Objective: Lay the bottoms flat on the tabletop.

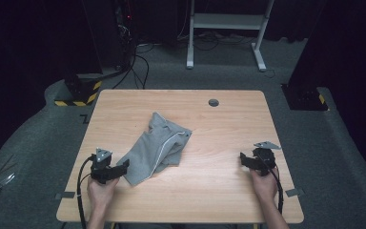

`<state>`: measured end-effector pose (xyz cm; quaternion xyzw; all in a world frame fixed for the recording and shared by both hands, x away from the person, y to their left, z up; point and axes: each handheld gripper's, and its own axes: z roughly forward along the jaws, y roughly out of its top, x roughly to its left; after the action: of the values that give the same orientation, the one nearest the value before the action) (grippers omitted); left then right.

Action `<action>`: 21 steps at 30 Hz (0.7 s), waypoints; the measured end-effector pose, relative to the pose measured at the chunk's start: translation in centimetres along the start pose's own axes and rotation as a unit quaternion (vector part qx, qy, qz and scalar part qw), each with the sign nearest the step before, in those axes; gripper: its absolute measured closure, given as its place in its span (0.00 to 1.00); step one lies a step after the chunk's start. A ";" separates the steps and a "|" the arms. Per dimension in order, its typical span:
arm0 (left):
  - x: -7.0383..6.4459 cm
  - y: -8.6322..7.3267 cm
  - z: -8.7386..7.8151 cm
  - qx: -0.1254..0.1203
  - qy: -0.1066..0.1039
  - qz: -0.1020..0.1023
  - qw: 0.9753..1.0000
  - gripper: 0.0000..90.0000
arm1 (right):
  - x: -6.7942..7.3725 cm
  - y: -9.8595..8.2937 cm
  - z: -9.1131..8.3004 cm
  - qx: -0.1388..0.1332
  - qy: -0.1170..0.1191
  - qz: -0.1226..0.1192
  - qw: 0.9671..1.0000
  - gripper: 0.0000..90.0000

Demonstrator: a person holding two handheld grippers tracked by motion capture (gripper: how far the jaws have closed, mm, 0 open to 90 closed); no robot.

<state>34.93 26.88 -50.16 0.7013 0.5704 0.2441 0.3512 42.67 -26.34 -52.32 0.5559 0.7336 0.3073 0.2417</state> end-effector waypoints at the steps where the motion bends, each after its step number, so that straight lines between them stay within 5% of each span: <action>1: -0.1 0.1 0.0 -0.002 -0.003 -0.001 1.000 0.25 | 0.0 0.0 0.0 0.000 0.000 -0.001 1.000 0.26; 21: -3.1 2.0 0.3 -0.013 -0.056 0.021 0.998 0.24 | 0.0 0.0 0.0 0.000 0.000 -0.001 1.000 0.26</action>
<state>35.66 23.57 -48.58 0.7213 0.5315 0.2188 0.3865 42.68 -26.35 -52.32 0.5548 0.7342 0.3073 0.2422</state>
